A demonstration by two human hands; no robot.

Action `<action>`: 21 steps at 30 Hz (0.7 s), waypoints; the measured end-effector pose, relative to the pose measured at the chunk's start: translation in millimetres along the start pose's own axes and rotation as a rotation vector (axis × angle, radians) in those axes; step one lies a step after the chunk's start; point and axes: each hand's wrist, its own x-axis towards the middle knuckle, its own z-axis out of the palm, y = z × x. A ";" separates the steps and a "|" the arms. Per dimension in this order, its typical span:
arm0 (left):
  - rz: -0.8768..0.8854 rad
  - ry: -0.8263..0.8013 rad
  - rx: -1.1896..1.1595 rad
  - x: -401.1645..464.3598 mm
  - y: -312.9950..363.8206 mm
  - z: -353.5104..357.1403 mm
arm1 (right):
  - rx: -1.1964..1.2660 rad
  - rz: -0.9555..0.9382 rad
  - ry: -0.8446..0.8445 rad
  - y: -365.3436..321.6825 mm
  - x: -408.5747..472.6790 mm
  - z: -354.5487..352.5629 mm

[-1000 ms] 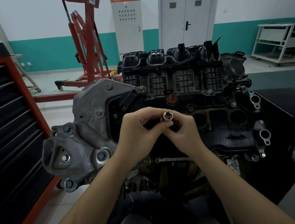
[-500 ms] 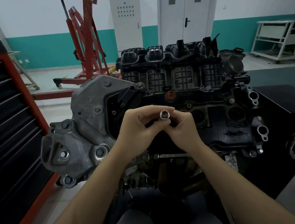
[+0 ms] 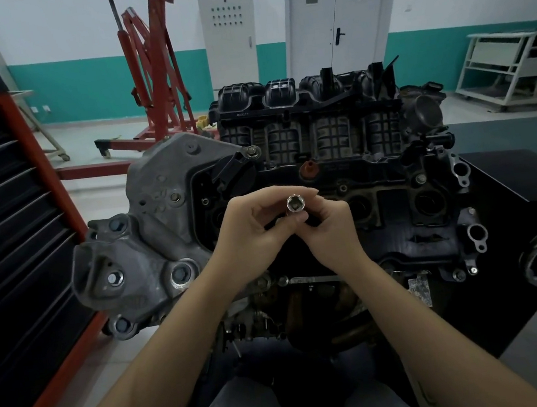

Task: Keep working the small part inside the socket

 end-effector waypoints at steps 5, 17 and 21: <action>0.021 0.115 0.134 0.7 -2.8 0.8 | 0.053 0.031 0.007 4.2 -1.1 -0.3; 0.013 0.108 0.155 -1.4 -2.8 2.3 | 0.107 0.038 0.002 3.7 -0.6 -1.2; 0.017 0.107 0.167 -1.8 -2.8 2.0 | 0.086 -0.011 -0.016 1.9 -0.9 -2.2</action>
